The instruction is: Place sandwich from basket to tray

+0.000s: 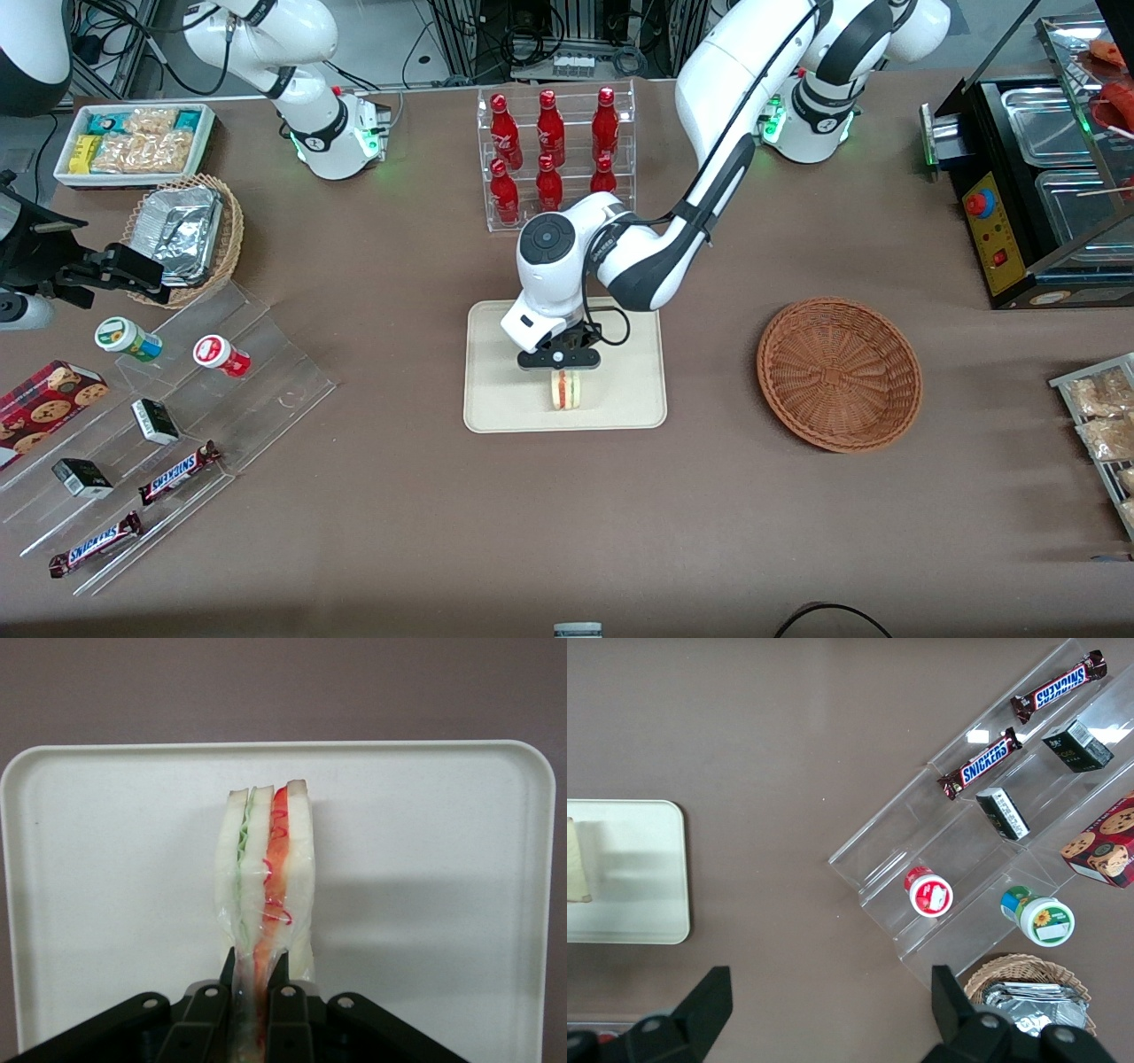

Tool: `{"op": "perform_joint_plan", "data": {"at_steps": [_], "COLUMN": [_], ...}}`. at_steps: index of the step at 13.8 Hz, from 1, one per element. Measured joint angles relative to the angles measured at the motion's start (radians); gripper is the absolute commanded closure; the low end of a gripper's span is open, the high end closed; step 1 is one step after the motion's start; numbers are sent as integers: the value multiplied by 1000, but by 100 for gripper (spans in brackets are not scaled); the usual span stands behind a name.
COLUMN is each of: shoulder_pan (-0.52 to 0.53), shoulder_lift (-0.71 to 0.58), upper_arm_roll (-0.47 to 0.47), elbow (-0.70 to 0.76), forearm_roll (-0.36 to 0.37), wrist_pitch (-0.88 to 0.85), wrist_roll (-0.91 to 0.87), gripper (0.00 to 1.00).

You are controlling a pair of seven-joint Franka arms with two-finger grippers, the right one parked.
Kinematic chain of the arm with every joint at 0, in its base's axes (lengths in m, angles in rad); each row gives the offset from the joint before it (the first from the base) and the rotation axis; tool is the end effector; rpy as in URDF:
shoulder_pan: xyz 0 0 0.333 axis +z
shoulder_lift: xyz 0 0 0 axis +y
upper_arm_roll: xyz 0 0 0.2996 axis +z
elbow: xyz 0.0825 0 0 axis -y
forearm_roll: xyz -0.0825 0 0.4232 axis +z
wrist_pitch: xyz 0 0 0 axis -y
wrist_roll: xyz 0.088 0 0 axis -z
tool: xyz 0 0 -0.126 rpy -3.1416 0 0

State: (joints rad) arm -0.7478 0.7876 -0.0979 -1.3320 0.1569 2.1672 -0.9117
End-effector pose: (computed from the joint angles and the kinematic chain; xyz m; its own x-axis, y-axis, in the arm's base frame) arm 0.5268 -0.5605 0.2160 0.9966 0.0116 0.0819 0.0116 -0.9999 -0.0001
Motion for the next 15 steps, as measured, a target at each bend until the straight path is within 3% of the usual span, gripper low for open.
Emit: {"op": "perform_joint_plan", "data": {"at_steps": [1,3,5,7,12,15], "shoulder_pan": [-3,-6,-6,-6,-3,24], "shoulder_lift": [5,13,21,29,10,-98], "upper_arm_roll": [0,0,0,1,8,17], "elbow": [0,0,0,0,34,63], "forearm_roll": [2,27,64,84,86,73], "wrist_pitch": [6,13,13,25,35,-115], "wrist_roll": [-5,-14,-34,-43,-48,-53], "gripper": [95,73,31,1,1,1]}}
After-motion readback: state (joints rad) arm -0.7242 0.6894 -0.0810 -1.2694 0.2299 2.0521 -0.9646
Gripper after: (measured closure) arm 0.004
